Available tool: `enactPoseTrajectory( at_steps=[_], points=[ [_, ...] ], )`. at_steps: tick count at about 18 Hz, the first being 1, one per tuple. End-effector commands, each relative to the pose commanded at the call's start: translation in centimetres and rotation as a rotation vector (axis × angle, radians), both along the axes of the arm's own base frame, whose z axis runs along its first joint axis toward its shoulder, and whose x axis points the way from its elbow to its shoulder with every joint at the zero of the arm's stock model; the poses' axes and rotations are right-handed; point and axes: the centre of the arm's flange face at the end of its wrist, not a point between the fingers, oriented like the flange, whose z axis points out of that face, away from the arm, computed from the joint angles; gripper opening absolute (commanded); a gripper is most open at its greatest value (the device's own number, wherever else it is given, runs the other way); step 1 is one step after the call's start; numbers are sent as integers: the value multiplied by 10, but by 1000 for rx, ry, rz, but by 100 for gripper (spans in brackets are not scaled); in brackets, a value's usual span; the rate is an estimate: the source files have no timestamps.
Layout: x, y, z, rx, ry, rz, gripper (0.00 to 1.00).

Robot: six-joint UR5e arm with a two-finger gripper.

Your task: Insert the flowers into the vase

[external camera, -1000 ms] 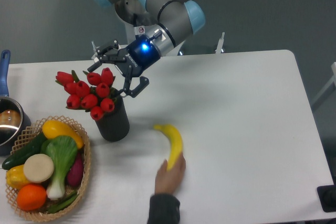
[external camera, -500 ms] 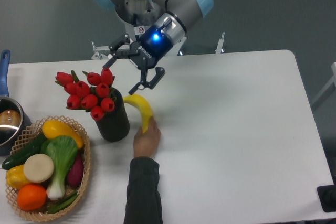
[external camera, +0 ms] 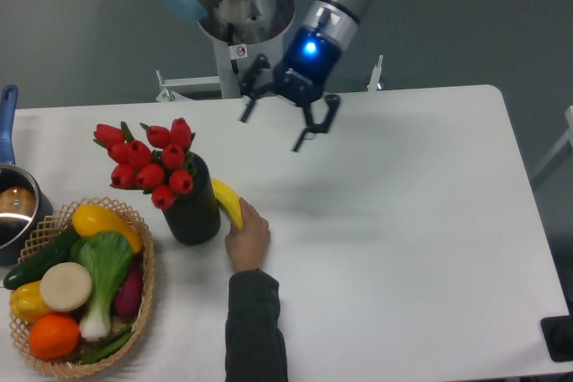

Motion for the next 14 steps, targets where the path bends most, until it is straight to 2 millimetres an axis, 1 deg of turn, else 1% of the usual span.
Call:
enactPoseTrajectory(
  at_steps=[2, 3, 4, 5, 8, 9, 10, 11, 12, 14],
  points=[
    [-32, -10, -4, -172, 40, 55, 100],
    [-53, -14, 1, -256, 79, 85, 100],
    [-69, -17, -2, -307, 89, 101, 100],
    [-92, -18, -4, -370, 106, 120, 100],
    [-128, -17, -15, -453, 119, 131, 100],
    [-146, -15, -32, -510, 132, 84, 100],
    [-159, -15, -44, -559, 149, 42, 100],
    [-170, -13, -50, -587, 162, 16, 100],
    [-185, -10, -60, -599, 163, 4, 100],
    [-226, -1, -69, -609, 174, 13, 100]
  ],
)
